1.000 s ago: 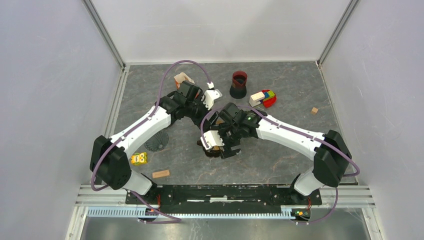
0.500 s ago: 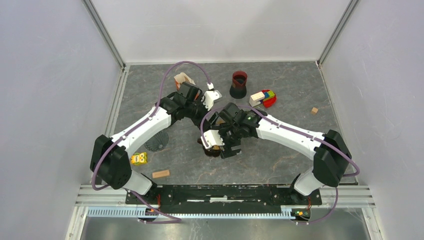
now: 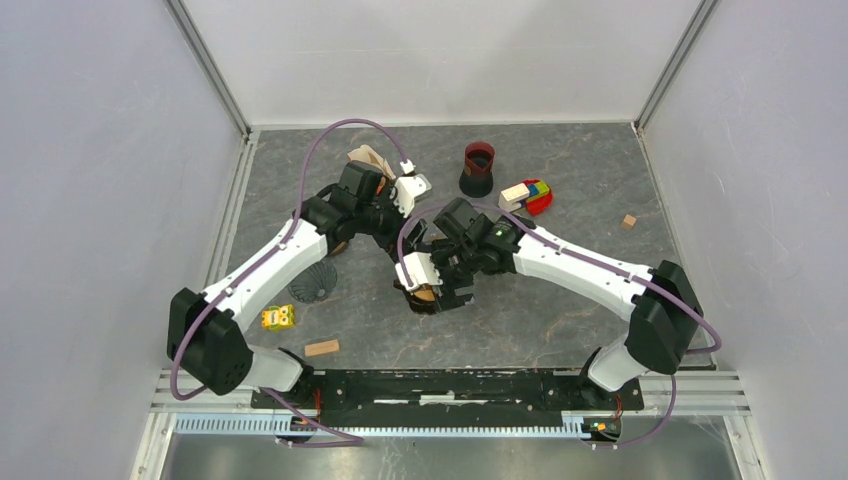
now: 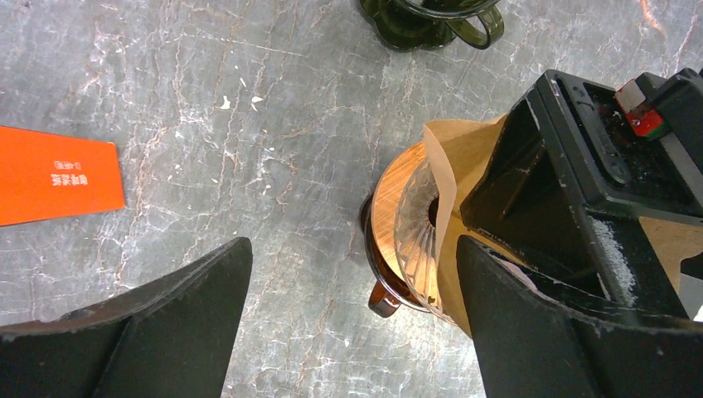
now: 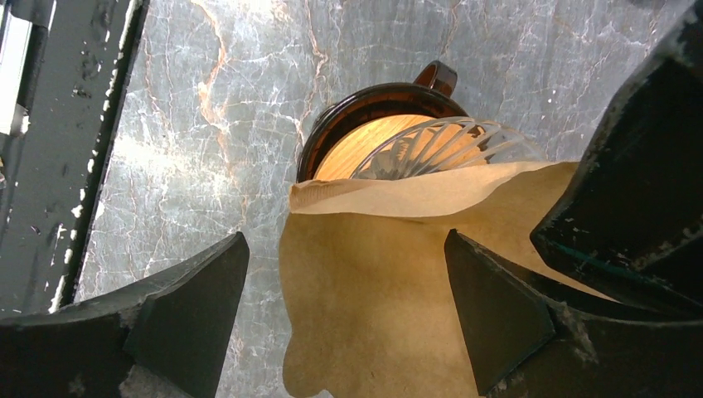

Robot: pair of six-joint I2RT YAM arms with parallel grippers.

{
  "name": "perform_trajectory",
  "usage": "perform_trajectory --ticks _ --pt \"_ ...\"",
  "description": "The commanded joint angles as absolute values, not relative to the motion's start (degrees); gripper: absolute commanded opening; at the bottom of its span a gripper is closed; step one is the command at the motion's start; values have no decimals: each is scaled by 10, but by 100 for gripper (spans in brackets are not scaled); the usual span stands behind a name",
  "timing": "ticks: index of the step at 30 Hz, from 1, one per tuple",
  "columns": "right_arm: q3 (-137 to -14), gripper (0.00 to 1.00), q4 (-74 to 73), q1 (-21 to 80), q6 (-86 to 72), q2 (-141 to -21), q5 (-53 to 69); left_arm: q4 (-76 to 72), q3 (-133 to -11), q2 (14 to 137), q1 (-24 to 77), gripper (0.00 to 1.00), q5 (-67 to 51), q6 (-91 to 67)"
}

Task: Place the coffee filter in the dripper
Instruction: Place the coffee filter in the coffee dripper.

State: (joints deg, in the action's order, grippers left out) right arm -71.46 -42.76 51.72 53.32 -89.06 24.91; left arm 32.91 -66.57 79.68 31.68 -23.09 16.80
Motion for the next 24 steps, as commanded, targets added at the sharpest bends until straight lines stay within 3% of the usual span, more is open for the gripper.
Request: perform_trajectory --ticks 1,24 --pt "-755 96 -386 519 528 -876 291 340 -657 779 322 99 -250 204" --pt "-765 98 -411 491 514 -807 328 332 -650 774 313 99 -251 170"
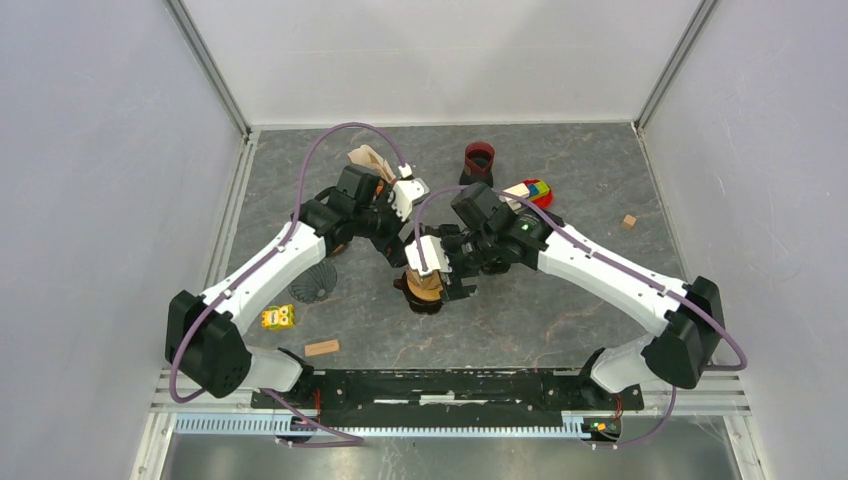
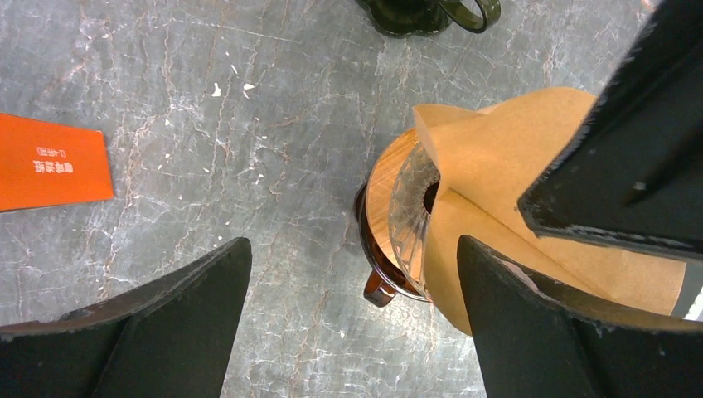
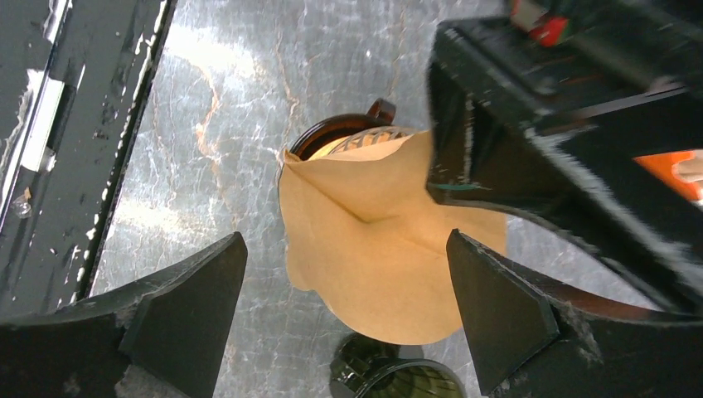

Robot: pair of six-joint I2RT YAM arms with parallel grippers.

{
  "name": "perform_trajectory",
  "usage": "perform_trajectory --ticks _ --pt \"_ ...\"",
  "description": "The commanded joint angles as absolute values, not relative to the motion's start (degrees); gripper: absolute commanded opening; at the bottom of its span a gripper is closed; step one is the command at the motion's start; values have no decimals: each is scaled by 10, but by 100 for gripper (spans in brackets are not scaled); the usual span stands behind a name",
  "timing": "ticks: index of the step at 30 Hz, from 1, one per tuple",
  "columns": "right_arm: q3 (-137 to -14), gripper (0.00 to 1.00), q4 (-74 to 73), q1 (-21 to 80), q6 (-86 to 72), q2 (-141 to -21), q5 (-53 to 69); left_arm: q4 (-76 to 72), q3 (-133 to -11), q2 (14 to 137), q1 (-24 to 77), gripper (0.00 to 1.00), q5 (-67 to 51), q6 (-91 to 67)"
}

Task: Place the coffee filter in the dripper
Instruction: Place the coffee filter in the coffee dripper.

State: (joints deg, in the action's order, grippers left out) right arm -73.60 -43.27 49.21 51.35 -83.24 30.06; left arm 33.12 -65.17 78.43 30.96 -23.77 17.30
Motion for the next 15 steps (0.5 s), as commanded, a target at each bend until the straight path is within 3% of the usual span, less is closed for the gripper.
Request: perform_trajectory --ticks 1,15 --pt "-765 98 -415 490 516 -807 331 332 -650 774 313 99 -251 168" --pt "-689 94 -397 518 541 -848 329 332 -641 767 313 100 -225 164"
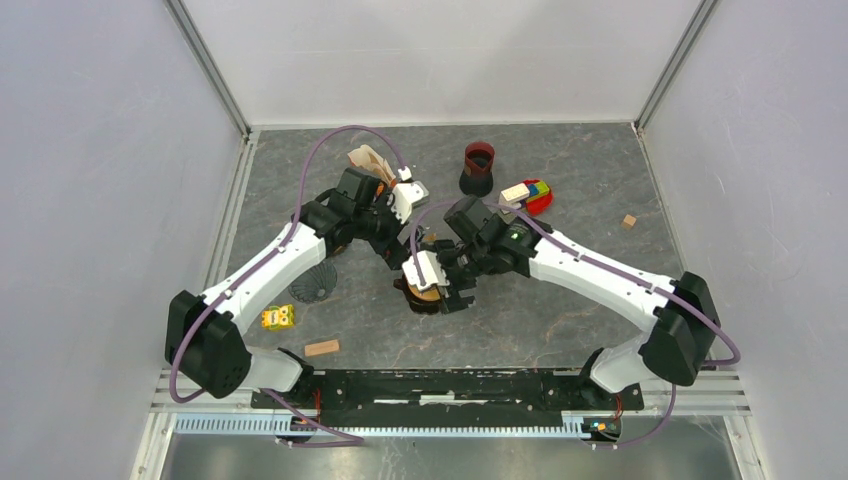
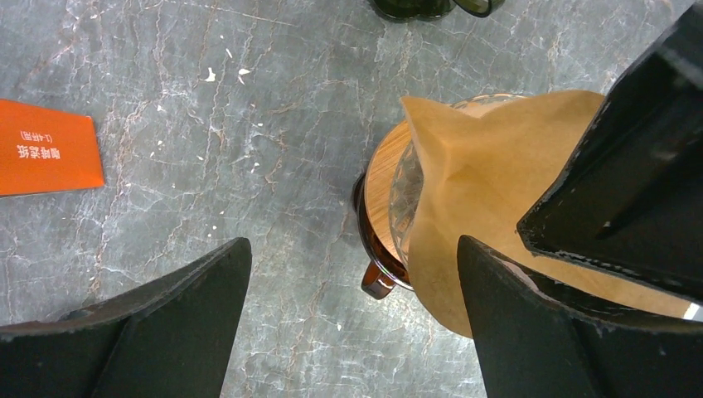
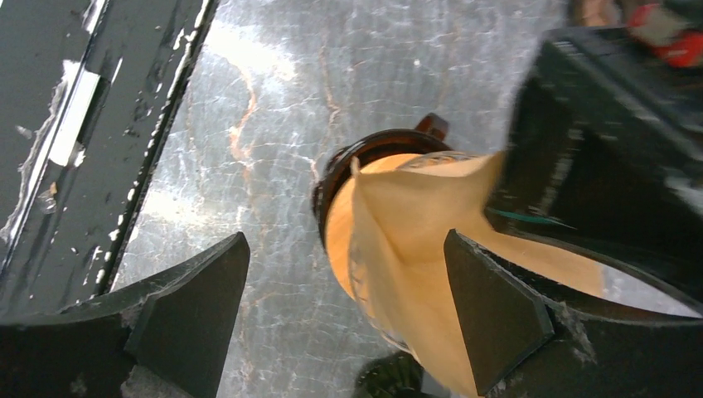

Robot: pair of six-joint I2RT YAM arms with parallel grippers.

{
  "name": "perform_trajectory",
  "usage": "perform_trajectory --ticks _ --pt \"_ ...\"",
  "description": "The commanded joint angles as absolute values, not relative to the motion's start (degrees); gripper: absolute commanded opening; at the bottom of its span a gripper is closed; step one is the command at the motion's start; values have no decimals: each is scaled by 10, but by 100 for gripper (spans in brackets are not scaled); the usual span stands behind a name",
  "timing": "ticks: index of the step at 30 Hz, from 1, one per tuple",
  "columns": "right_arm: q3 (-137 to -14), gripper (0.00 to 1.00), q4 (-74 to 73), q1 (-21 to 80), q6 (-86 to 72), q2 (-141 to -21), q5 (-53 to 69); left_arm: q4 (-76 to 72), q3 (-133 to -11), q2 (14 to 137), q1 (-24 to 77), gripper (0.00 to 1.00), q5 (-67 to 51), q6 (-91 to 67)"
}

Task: Place the coffee filter in the dripper
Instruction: Place the coffee filter in the coffee dripper.

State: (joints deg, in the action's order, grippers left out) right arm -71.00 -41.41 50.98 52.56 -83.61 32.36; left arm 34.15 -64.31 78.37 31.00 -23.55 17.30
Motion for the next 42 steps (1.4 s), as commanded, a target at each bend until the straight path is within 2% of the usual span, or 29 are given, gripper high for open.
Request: perform_trajectory --ticks 1,26,42 --pt "-685 94 -395 519 541 -849 330 331 -641 767 313 100 -222 164" --pt "-647 90 -362 527 519 -900 292 324 -626 763 312 100 -213 177" --pt "-662 90 -375 556 536 -919 211 324 -625 777 313 100 -209 201"
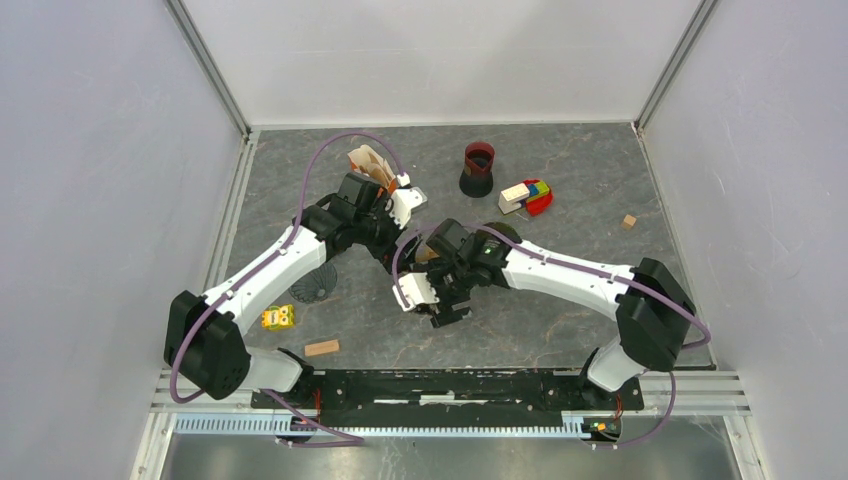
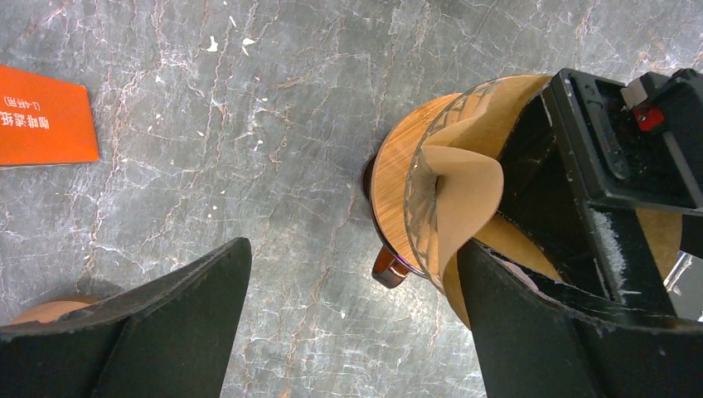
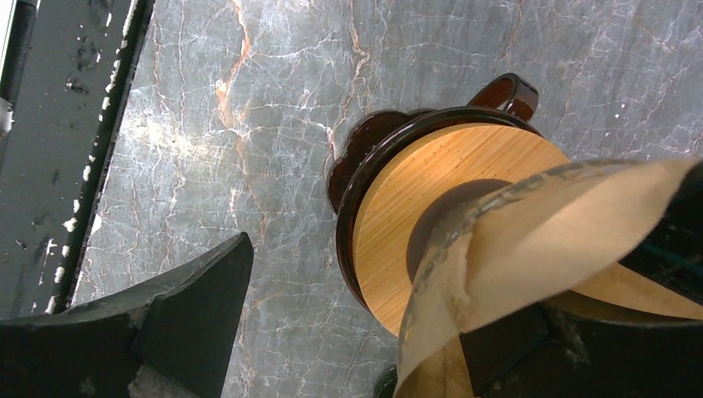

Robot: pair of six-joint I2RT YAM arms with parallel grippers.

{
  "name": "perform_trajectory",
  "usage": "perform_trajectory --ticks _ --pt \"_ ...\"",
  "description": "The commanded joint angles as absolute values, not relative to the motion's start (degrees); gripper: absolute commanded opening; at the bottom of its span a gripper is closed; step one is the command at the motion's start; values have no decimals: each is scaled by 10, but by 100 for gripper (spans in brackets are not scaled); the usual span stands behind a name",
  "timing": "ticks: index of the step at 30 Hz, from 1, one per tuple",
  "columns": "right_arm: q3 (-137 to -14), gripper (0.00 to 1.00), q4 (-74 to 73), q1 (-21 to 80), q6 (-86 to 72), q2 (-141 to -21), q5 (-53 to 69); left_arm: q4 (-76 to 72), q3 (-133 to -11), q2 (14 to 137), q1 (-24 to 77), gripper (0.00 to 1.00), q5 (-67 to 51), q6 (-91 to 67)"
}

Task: Place the coffee filter in the dripper
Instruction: Place the coffee filter in the coffee dripper.

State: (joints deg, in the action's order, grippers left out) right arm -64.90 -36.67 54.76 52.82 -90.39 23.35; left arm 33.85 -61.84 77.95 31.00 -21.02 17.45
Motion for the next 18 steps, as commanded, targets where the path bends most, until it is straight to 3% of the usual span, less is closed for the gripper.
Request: perform_trajectory --ticks 1,18 --pt "-661 90 -375 559 536 -921 205 324 -623 776 313 100 -208 203" --pt "-698 90 -403 585 554 -952 129 321 -610 774 312 100 -199 223"
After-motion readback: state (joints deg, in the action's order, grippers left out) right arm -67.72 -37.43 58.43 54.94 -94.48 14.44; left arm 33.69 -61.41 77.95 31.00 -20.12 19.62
